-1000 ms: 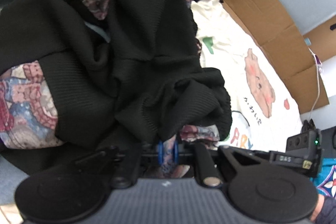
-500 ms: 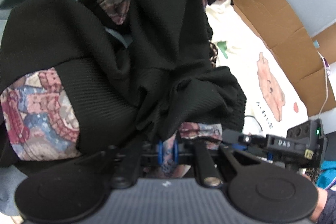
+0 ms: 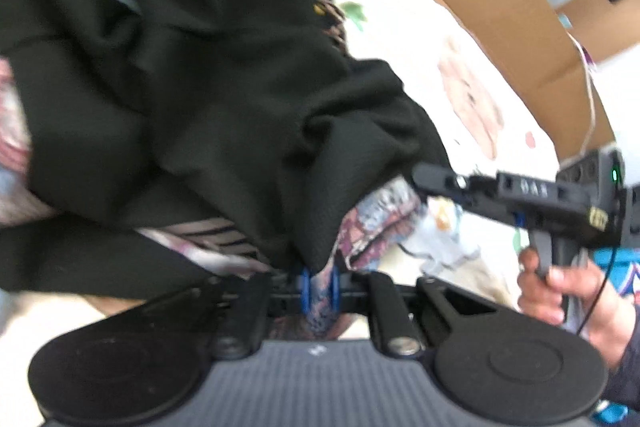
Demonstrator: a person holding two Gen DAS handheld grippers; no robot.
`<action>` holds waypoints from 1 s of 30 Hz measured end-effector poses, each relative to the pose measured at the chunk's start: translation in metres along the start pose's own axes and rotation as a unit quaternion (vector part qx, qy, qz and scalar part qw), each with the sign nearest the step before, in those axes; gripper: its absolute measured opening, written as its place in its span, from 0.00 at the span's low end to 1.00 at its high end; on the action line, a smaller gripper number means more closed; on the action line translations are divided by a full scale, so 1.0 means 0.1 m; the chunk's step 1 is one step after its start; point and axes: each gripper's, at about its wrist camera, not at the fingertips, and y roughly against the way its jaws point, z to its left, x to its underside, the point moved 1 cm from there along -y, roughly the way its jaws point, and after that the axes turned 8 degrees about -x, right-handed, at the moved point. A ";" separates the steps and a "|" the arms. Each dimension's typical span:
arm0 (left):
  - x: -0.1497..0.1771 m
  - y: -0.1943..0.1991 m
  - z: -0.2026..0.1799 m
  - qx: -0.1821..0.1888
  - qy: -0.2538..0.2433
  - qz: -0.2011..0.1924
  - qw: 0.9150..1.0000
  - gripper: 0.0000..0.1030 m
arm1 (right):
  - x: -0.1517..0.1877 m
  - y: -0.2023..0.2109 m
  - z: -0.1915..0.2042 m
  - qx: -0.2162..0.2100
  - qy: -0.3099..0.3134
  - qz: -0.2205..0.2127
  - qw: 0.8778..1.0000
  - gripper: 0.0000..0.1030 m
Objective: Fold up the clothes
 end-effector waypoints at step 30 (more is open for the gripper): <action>-0.19 0.21 -1.01 -0.057 -0.166 -0.005 0.985 0.60 | 0.53 2.05 -0.53 0.193 -0.051 -0.110 0.974 0.11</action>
